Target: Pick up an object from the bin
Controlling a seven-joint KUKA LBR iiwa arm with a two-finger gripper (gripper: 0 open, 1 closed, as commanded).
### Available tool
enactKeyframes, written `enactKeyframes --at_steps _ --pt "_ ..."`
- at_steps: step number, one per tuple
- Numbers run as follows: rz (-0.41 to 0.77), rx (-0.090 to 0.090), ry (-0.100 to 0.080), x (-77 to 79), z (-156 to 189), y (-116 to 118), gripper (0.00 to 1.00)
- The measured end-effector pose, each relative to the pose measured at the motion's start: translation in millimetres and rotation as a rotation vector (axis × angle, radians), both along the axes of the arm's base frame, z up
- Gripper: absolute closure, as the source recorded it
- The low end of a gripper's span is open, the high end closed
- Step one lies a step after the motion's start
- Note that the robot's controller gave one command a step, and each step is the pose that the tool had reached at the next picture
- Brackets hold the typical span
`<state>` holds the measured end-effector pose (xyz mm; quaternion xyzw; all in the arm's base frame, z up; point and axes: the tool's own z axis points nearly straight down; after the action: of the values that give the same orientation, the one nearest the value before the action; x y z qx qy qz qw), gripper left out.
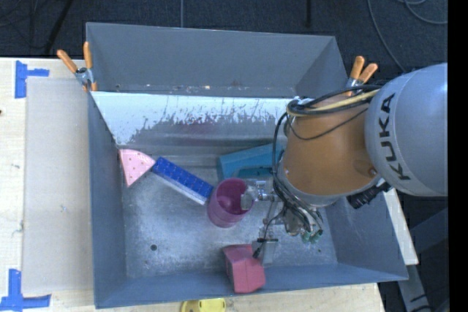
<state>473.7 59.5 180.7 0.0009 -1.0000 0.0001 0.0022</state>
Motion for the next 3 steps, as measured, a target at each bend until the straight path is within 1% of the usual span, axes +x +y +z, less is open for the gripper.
enactKeyframes --at_steps 1,2,3 --pt "-0.003 0.001 -0.007 1.4 3.5 -0.3 0.00" --pt "0.229 0.000 -0.014 -0.3 -47.5 -0.6 0.00" --pt "0.298 0.000 -0.040 6.8 -107.4 -0.9 0.00"
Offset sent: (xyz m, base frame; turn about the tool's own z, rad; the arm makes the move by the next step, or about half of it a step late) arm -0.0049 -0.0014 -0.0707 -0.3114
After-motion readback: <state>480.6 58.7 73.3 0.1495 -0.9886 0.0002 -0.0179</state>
